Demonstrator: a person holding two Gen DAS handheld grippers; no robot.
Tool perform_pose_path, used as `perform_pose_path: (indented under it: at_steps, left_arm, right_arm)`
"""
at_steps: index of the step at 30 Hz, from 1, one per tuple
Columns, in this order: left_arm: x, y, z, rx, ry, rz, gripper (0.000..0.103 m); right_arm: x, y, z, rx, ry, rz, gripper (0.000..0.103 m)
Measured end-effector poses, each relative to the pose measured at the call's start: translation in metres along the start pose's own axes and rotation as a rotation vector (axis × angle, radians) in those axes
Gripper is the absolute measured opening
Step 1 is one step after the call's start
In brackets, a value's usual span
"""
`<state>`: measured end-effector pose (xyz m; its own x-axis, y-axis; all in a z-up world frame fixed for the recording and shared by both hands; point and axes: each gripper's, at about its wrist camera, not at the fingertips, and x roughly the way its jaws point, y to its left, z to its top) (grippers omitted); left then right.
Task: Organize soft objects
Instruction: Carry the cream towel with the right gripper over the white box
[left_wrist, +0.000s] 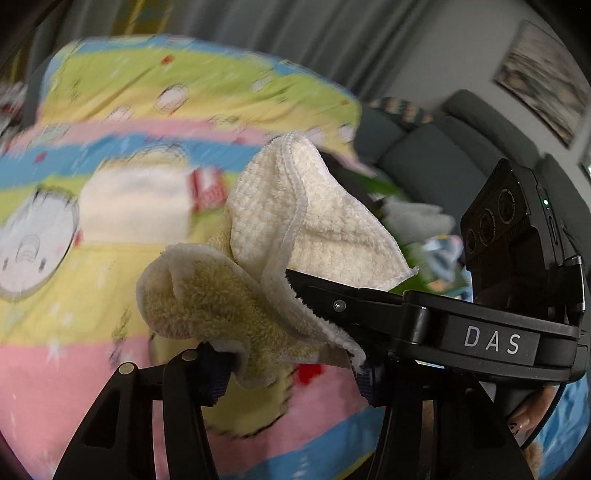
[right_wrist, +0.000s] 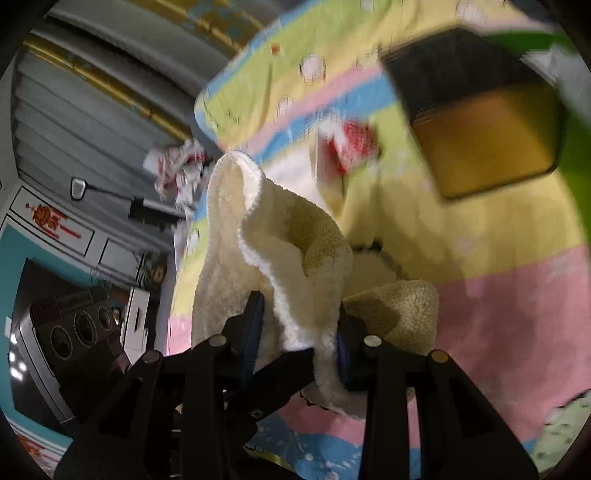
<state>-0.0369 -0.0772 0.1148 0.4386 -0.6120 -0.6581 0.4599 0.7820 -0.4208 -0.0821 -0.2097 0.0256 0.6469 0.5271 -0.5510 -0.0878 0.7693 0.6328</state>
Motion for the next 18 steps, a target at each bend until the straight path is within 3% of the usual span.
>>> perform_pose_path:
  at_steps: [8, 18]
  left_arm:
    - [0.023, -0.071, 0.054, 0.187, -0.069, -0.144, 0.055]
    - [0.083, -0.134, 0.113, 0.312, -0.086, -0.308, 0.055]
  right_arm:
    - [-0.078, -0.009, 0.038, -0.007, -0.249, -0.085, 0.034]
    - [-0.143, -0.054, 0.084, 0.05, -0.473, -0.181, 0.035]
